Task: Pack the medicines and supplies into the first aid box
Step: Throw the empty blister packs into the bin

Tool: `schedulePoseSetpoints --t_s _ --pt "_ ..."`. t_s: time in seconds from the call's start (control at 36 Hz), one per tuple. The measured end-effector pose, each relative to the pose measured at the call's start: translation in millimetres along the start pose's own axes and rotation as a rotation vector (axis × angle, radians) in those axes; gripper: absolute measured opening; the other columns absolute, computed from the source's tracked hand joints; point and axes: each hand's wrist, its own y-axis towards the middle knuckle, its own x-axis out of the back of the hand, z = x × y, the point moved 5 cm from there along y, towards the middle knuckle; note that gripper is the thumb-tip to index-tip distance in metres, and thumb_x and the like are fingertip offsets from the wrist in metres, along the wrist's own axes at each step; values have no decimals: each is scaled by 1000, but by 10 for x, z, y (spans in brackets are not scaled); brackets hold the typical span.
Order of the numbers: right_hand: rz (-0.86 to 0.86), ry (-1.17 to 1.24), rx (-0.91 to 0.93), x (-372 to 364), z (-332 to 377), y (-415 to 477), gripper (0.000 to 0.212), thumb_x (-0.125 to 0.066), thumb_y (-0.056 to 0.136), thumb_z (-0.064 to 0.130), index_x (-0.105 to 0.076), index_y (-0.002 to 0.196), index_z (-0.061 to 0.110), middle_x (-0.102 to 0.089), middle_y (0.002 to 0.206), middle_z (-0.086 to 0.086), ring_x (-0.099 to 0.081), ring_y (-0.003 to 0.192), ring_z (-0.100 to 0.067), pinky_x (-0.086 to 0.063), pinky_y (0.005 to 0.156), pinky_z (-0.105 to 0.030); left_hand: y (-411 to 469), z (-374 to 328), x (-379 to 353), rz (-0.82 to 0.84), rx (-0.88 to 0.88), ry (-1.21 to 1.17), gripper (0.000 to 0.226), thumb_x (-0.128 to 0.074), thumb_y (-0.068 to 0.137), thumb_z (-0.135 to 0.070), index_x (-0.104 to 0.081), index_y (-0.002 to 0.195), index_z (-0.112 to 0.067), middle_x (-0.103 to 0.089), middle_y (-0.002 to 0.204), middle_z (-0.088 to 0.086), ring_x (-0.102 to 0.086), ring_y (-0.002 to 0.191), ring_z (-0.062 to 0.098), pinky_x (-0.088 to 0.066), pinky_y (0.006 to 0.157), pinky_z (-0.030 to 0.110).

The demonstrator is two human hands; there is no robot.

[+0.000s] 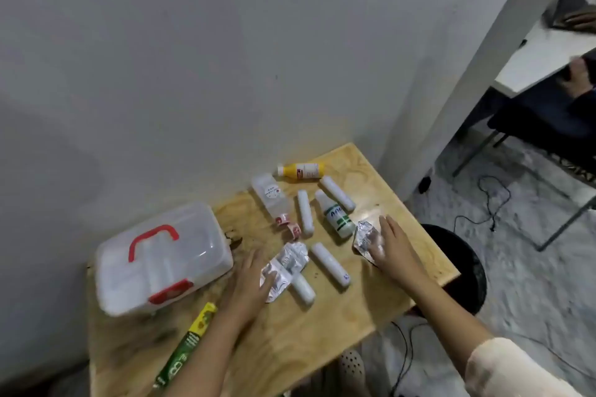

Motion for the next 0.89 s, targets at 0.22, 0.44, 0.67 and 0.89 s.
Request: schedulePoseSetpoints --t_s 0.22,0.44,0.67,0.89 --pt "-31 -45 0 -116 -81 -89 65 -64 83 28 -35 139 9 -35 147 -12 -32 136 -27 -28 112 -41 -10 78 -138 -7 -26 94 67 -44 94 -51 -20 152 -26 -10 162 -4 -12 148 14 -16 117 32" --pt "-111 -16 -80 -56 -80 -140 60 -70 77 29 -44 130 17 -48 129 -7 -43 121 -29 -37 94 -43 39 0 -189 -27 -64 36 73 -42 87 -59 -31 149 -23 -31 155 -5 -27 142 17 -28 114 37" --pt "-111 130 -118 -26 -115 -183 64 -76 71 25 -45 126 15 -46 125 -9 -49 114 -29 -45 83 -39 56 -123 -187 -45 -56 -48 57 -65 87 -28 -44 141 -24 -46 129 4 -44 120 23 -39 96 34" --pt "-154 410 -205 -22 -211 -278 56 -75 72 8 -54 124 13 -56 121 -15 -52 114 -29 -35 85 -27 121 -102 -162 20 30 -397 65 -74 80 -17 -45 137 -26 -48 134 -2 -48 123 16 -39 92 26"
